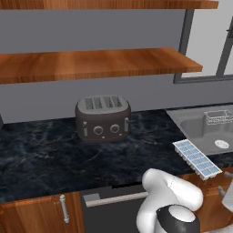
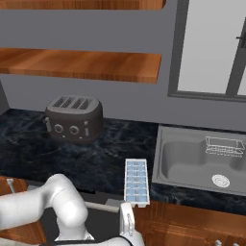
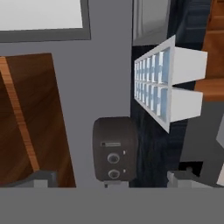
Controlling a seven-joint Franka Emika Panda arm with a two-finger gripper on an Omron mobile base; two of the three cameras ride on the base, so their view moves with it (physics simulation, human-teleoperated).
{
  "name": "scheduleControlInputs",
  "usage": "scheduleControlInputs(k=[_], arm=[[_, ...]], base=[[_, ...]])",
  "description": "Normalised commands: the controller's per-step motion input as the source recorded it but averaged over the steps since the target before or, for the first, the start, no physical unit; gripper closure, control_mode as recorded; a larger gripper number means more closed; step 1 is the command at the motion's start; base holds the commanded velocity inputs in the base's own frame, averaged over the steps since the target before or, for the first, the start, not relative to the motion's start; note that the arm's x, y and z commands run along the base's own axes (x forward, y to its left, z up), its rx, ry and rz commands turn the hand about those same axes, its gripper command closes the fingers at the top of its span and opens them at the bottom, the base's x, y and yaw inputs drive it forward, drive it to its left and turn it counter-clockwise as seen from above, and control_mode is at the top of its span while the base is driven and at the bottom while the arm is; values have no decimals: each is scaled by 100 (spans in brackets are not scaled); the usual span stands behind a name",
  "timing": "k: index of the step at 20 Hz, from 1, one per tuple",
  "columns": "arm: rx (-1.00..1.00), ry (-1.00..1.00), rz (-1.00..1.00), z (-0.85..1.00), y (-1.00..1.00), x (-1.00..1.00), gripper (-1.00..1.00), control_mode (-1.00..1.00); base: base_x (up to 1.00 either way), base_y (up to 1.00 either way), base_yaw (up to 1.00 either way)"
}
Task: The ice cube tray has been filled with water. Take the tray and place it in the freezer to make ice. Close the freezer door after placing the tray.
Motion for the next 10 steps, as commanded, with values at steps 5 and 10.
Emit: scheduleControlInputs(k=[5, 10], arm=[[0, -3, -1, 0, 0, 24, -100, -100], [0, 0, 0, -5, 0, 5, -100, -100]], base=[[0, 0, 0], [0, 0, 0]])
